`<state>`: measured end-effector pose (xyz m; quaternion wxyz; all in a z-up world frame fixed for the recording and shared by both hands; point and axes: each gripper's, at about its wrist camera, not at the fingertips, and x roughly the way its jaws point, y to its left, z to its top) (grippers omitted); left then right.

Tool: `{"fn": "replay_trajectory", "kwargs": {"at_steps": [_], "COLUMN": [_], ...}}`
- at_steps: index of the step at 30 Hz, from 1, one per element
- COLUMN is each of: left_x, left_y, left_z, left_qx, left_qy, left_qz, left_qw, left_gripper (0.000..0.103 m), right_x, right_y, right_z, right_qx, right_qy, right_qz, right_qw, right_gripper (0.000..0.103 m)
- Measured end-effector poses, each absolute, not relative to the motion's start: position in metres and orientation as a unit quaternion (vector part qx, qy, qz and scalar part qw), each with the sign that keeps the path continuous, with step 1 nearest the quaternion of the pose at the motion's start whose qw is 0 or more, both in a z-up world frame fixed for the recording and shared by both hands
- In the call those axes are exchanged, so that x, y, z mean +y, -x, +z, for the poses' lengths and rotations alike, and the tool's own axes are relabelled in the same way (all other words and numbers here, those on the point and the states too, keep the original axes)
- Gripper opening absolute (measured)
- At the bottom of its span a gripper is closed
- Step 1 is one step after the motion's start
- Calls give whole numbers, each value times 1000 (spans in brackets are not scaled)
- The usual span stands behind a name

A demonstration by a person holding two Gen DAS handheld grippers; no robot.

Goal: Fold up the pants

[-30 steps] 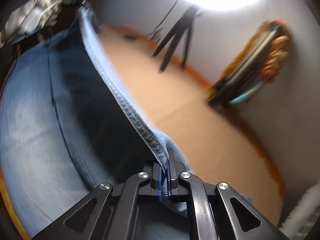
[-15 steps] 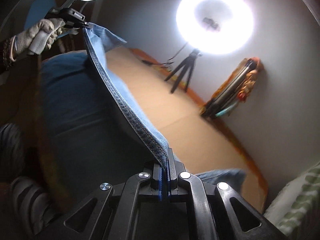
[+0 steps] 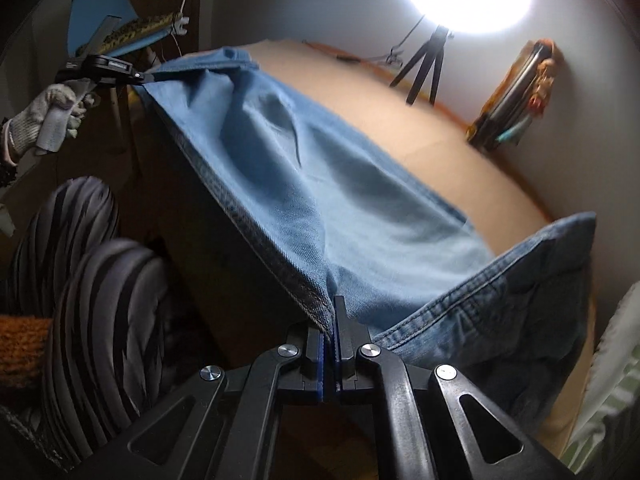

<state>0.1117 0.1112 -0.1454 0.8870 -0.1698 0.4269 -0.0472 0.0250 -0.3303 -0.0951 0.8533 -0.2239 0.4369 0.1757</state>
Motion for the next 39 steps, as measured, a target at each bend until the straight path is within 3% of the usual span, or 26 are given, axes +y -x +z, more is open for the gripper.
{"fn": "replay_trajectory", "kwargs": {"at_steps": [3, 5, 7, 11, 15, 24, 27, 28, 31, 35, 39], "left_x": [105, 103, 95, 65, 17, -21, -10, -6, 13, 34, 90], "left_y": [-107, -106, -114, -143, -185, -238, -245, -247, -251, -249, -238], "left_z": [-129, -116, -103, -91, -102, -148, -153, -153, -149, -140, -129], "left_qx": [412, 399, 392, 384, 405, 437, 438, 438, 434, 414, 392], "left_qy": [134, 122, 110, 55, -10, -115, -118, -110, -72, -47, 61], "left_qz": [-41, -44, -61, -81, -104, -58, -40, -39, -51, -49, -35], "left_qw": [900, 908, 911, 918, 908, 890, 890, 891, 897, 908, 917], "left_gripper": [6, 14, 44, 45, 49, 49, 44, 32, 8, 5, 4], "right_x": [-331, -332, -333, -334, -331, -306, -288, -279, -253, -225, -201], "right_y": [-25, -30, -34, -34, -30, -68, -91, -100, -129, -160, -187], "right_z": [-100, -102, -103, -95, -75, -36, -34, -34, -39, -49, -60], "right_qx": [443, 452, 461, 464, 449, 408, 398, 397, 396, 399, 406], "right_qy": [220, 211, 202, 173, 154, 145, 147, 150, 153, 148, 151], "right_qz": [175, 179, 188, 196, 215, 236, 250, 257, 271, 290, 302], "right_qw": [851, 848, 844, 847, 854, 870, 870, 868, 864, 857, 849], "right_gripper": [0, 0, 3, 12, 34, 40, 42, 43, 44, 44, 44]}}
